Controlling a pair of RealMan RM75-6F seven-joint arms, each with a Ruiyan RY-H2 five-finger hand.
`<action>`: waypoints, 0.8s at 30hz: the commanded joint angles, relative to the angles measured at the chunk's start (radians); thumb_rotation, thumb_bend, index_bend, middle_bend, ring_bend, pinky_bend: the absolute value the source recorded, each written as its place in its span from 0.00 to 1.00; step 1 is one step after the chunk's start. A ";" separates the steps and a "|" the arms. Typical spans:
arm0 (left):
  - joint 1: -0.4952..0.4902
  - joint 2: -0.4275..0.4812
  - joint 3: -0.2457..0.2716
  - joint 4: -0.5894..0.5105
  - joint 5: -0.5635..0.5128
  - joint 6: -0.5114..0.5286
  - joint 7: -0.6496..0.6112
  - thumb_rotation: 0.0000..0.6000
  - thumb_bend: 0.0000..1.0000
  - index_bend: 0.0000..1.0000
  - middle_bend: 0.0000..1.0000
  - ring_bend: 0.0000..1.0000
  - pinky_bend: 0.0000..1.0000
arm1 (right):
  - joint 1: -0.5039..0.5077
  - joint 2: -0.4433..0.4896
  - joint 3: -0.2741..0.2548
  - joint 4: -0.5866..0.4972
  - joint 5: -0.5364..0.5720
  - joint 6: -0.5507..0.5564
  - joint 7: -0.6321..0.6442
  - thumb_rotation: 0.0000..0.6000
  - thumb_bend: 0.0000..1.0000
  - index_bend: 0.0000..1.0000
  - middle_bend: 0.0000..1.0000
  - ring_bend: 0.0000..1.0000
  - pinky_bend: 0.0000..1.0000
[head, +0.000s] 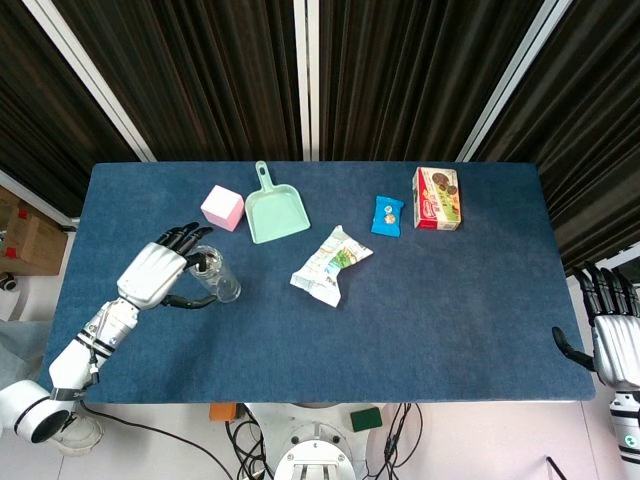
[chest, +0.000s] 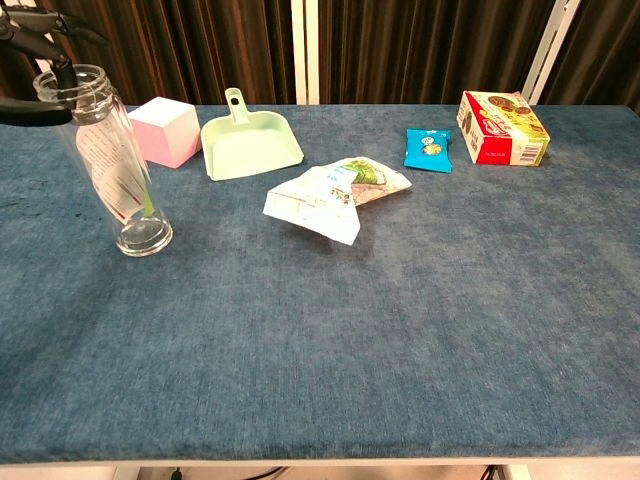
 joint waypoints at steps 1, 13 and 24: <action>0.004 0.008 -0.003 -0.010 0.001 0.010 0.007 0.29 0.12 0.47 0.07 0.02 0.16 | -0.001 0.000 0.000 0.000 0.000 0.001 0.001 1.00 0.29 0.00 0.00 0.00 0.00; 0.071 0.082 -0.040 -0.090 0.055 0.199 -0.004 0.32 0.12 0.45 0.09 0.03 0.16 | 0.000 -0.001 -0.001 0.008 0.000 -0.001 0.011 1.00 0.29 0.00 0.00 0.00 0.00; 0.292 0.080 0.060 -0.060 0.077 0.424 0.024 0.34 0.12 0.18 0.09 0.03 0.16 | -0.012 -0.017 -0.010 0.058 -0.001 0.009 0.037 1.00 0.29 0.00 0.00 0.00 0.00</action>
